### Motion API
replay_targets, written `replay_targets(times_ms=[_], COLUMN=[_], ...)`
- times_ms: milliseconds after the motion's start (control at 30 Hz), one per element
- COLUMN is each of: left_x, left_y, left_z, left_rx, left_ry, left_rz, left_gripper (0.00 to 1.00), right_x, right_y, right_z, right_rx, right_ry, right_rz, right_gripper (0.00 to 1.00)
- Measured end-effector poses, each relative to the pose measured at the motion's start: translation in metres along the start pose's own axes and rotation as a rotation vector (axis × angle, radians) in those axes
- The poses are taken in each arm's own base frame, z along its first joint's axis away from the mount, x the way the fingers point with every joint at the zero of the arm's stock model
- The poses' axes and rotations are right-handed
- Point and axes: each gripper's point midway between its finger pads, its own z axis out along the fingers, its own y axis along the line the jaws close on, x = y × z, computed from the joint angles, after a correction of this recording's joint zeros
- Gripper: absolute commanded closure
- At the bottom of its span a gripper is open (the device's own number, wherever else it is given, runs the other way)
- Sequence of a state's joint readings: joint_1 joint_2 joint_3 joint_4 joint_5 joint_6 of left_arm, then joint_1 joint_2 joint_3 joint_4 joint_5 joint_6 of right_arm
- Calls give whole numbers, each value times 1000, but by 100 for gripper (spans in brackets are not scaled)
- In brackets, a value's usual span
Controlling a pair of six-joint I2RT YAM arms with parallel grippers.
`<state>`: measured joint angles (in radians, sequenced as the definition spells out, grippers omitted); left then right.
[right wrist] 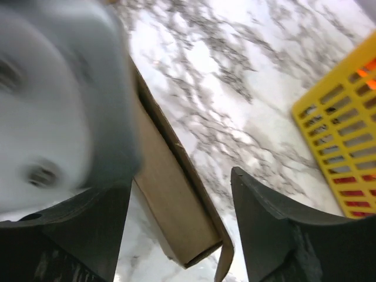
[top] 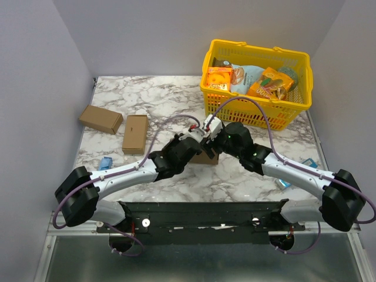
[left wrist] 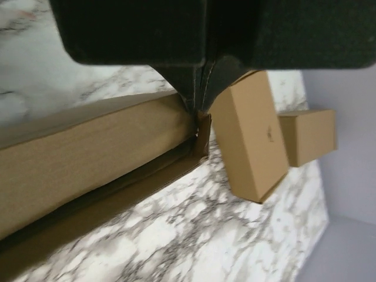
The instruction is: Fold the paper box
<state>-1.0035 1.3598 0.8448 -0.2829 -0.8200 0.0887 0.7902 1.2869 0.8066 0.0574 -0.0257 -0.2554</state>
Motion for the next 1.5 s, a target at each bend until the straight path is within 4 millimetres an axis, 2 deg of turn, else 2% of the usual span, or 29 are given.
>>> replay_targets(times_ms=[167, 533, 600, 633, 667, 700, 900, 1133, 1367, 1500], left_x=[-24, -47, -49, -50, -50, -50, -52, -53, -54, -55], left_y=[-15, -39, -41, -42, -42, -43, -45, -46, -47, -48], left_z=[2, -3, -4, -4, -4, -4, -5, -5, -5, -6], left_rx=[108, 260, 271, 273, 276, 279, 292, 295, 301, 309], left_ry=[-73, -134, -137, -138, -139, -140, -144, -145, -145, -146], left_rz=[-186, -269, -273, -274, -275, -277, -286, -290, -299, -304], left_gripper=[100, 100, 100, 100, 100, 100, 100, 100, 100, 100], right_x=[12, -8, -5, -2, 2, 7, 31, 56, 67, 71], right_y=[-22, -28, -27, -27, -28, -27, -27, -26, -31, -35], right_z=[-5, -46, -53, -56, -60, -63, -91, -125, -134, -132], right_rx=[110, 168, 178, 186, 198, 210, 296, 369, 422, 442], right_ry=[29, -25, -13, -1, 18, 44, 192, 289, 321, 340], right_rz=[58, 203, 238, 262, 288, 312, 480, 581, 593, 581], right_gripper=[14, 11, 15, 20, 31, 32, 37, 43, 53, 54])
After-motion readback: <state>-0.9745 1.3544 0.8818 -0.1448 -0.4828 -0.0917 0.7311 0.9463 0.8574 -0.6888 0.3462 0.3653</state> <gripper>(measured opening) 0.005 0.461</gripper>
